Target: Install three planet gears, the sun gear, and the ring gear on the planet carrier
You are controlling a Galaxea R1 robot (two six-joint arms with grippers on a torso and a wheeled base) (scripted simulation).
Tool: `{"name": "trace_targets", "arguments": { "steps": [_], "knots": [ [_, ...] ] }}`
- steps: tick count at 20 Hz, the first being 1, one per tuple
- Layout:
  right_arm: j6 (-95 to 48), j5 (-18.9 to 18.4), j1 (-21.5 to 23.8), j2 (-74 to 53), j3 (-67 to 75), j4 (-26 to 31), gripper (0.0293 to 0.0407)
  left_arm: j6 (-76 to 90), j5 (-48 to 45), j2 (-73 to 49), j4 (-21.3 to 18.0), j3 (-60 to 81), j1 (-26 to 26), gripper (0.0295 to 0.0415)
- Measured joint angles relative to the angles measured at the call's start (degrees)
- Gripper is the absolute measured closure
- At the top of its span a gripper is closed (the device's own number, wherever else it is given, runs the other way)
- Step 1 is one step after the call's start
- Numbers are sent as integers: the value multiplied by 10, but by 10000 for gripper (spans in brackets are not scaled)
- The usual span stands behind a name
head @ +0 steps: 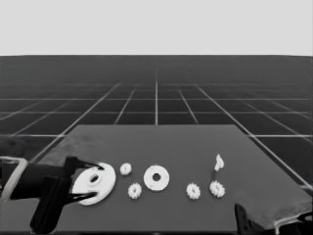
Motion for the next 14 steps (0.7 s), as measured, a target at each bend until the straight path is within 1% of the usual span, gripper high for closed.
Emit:
{"name": "trace_targets", "arguments": {
  "steps": [1,2,3,4,5,6,7,8,9,10,11,13,14],
  "knots": [
    [1,-6,12,-3,-13,-18,392,1,-11,1,17,-16,-15,414],
    [1,-9,18,-5,-21,-28,363,1,-18,1,27,-26,-24,396],
    [2,-11,22,-6,-26,-34,332,1,-22,1,33,-32,-29,364],
    [2,-12,25,-7,-28,-38,320,-277,232,157,307,-94,4,334],
    [2,-13,26,-7,-30,-40,317,-564,497,330,244,-192,7,311],
    [2,-13,27,-8,-31,-41,316,-745,535,416,82,-333,7,307],
    [2,-13,27,-8,-31,-42,315,-811,516,454,-17,-451,14,315],
    [2,-13,27,-8,-32,-42,315,-832,502,476,-75,-533,21,320],
    [2,-13,28,-8,-32,-43,315,-837,496,491,-109,-589,26,324],
    [2,-13,28,-8,-32,-43,315,-837,494,501,-129,-626,30,325],
    [2,-13,28,-8,-32,-43,315,-836,493,508,-141,-650,32,325],
    [2,-13,28,-8,-32,-43,315,-833,493,515,-152,-675,34,326],
    [2,-13,28,-8,-32,-43,315,-834,453,515,-70,-677,107,326]
  ]
}}
